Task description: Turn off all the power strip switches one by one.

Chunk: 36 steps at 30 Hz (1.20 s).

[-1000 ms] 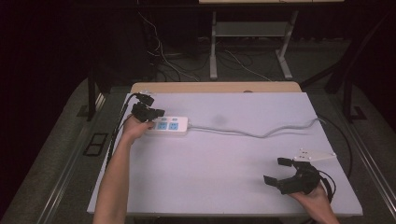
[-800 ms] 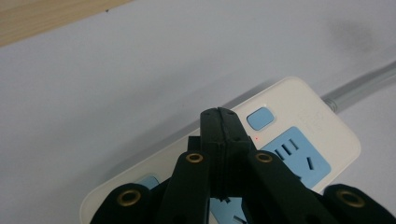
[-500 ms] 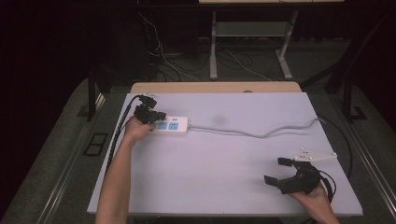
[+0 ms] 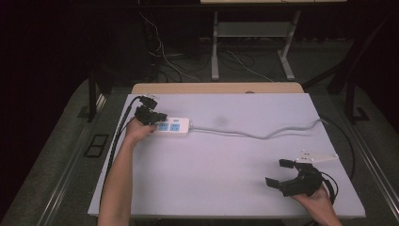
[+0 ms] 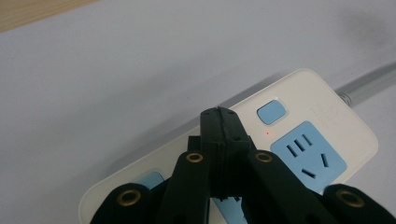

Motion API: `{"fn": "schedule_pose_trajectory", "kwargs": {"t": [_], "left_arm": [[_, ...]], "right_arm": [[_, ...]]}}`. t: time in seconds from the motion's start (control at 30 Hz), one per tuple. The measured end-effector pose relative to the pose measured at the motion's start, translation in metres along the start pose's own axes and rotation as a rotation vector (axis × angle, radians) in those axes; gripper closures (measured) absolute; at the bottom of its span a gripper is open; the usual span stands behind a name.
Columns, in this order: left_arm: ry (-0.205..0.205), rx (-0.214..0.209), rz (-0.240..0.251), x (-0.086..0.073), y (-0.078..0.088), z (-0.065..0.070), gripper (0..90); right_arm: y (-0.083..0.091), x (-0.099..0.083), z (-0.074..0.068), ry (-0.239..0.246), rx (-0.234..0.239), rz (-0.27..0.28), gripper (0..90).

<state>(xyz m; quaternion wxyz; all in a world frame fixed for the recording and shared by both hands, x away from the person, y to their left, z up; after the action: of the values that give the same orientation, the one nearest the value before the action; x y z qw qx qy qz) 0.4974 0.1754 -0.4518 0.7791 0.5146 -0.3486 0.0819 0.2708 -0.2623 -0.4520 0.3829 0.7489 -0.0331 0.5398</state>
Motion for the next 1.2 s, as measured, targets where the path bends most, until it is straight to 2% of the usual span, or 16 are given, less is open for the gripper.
{"fn": "schedule_pose_trajectory", "kwargs": {"t": [0.17, 0.6, 0.87, 1.2], "left_arm": [[0.025, -0.019, 0.002, -0.0001, -0.0003, -0.0019, 89.3], [0.051, -0.039, 0.001, 0.0001, -0.0014, -0.0042, 89.6], [0.065, -0.034, -0.002, -0.0001, -0.0018, -0.004, 89.6], [0.062, -0.019, -0.007, 0.0008, -0.0016, -0.0026, 89.5]], "right_arm": [[0.0004, -0.0001, 0.0002, 0.0, 0.0, 0.001, 0.5], [-0.0003, -0.0001, 0.0002, 0.005, -0.001, -0.003, 0.6], [0.0009, 0.0002, 0.0011, 0.004, -0.003, 0.001, 0.5], [0.0013, 0.0002, 0.0015, 0.004, -0.002, 0.001, 0.5]]}}
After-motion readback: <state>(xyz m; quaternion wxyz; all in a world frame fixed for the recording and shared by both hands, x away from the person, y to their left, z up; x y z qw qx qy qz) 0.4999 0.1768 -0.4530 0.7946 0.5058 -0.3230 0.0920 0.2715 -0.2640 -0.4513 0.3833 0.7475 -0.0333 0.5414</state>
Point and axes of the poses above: each handheld gripper's, and its own axes: y roughly backward along the jaws, x roughly out of its top, z roughly to its right, the point moved 5 cm from there along -y, roughly forward along the jaws, and after that the axes turned 11 degrees about y, right-handed, at the moved point
